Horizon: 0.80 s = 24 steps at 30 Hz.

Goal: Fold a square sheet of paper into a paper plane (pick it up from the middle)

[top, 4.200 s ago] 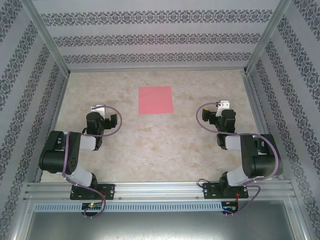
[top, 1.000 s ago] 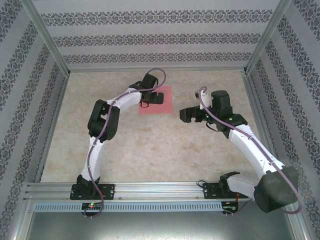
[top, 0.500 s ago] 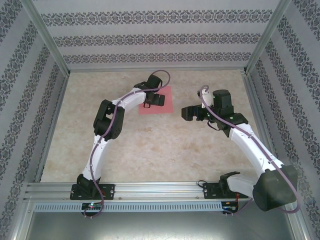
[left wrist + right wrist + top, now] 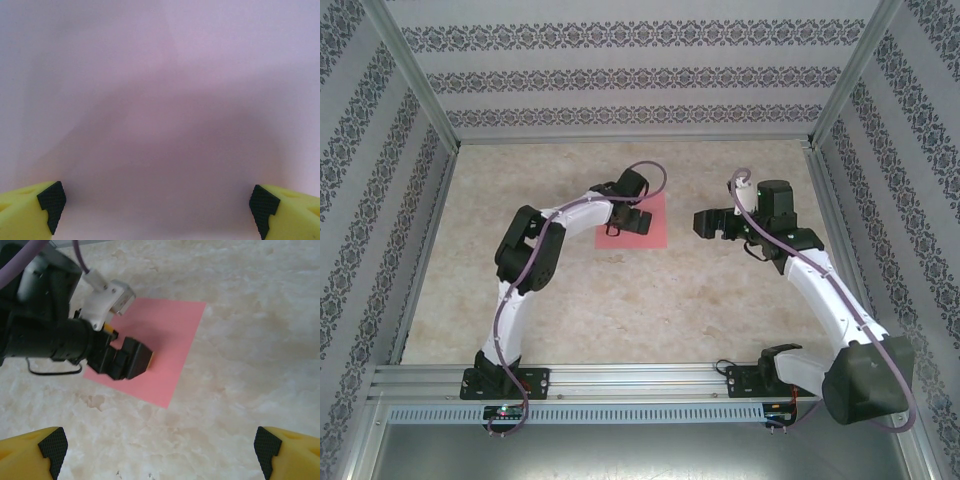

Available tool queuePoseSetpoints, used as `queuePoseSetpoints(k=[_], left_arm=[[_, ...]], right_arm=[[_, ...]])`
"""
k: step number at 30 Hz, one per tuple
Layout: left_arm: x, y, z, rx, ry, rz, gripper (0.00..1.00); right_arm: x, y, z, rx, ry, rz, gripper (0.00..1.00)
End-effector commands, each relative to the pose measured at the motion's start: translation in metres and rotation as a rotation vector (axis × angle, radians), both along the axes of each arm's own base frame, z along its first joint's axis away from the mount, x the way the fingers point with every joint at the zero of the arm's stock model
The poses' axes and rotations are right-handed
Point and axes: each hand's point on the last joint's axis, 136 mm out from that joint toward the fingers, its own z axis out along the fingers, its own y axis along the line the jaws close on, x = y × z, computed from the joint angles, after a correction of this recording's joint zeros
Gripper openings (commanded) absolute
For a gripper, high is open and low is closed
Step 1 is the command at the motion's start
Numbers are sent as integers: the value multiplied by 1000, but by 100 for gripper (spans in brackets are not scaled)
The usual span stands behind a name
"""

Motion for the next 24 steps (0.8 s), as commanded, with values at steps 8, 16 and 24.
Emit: queuePoseSetpoints(k=[8,16,24], left_arm=[[-136,12,-53,131,261,-62,98],[-182,-4,-49,110,285,-81,98],[-190,-21,-37,57,254,71,100]], right_arm=[[-18,-12,-16,-12,45,-29,98],[-26,-15,-28,-12,80,-43,98],[-32,-18,-38,-8,106,-62,98]])
